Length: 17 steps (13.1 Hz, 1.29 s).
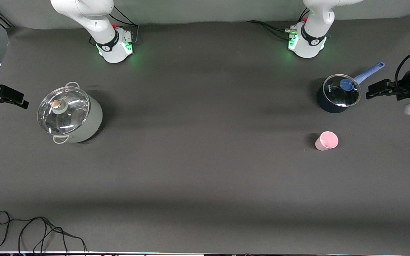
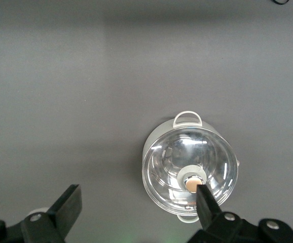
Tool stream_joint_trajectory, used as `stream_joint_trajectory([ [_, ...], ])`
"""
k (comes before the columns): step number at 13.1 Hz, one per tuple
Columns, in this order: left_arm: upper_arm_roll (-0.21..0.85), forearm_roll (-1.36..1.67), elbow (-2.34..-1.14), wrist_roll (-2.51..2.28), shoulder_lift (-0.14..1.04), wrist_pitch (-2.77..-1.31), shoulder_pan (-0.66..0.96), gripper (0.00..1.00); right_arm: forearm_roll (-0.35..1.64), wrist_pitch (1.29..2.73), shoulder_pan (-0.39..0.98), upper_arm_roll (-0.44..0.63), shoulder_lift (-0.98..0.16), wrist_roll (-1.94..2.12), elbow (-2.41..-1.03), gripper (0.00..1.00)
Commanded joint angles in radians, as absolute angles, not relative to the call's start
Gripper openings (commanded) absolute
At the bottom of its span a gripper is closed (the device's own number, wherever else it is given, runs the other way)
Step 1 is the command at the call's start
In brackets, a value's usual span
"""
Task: Transfer pink cup from left to right arm
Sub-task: 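Move the left gripper down toward the pink cup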
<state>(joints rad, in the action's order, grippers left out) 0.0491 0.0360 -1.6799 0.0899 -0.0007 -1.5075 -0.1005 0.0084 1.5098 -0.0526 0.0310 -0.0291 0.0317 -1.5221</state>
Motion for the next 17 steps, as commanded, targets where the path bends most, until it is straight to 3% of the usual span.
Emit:
stream_joint_trajectory([
  [1, 0.049, 0.052, -1.683, 0.198, -0.012, -1.514, -0.106, 1.0, 0.015, 1.505, -0.052, 0.034, -0.023, 0.054, -1.513, 1.0],
  [9, 0.038, 0.319, -1.664, 1.272, 0.043, -1.505, -0.32, 1.0, 0.015, 1.505, -0.052, 0.032, -0.025, 0.058, -1.513, 1.0],
  [12, 0.038, 0.502, -1.614, 1.662, 0.162, -1.471, -0.422, 0.99, 0.017, 1.505, -0.052, 0.032, -0.025, 0.061, -1.511, 1.0],
  [17, 0.04, 0.732, -1.487, 1.977, 0.391, -1.238, -0.56, 0.99, 0.017, 1.506, -0.052, 0.034, -0.034, 0.066, -1.497, 1.0],
])
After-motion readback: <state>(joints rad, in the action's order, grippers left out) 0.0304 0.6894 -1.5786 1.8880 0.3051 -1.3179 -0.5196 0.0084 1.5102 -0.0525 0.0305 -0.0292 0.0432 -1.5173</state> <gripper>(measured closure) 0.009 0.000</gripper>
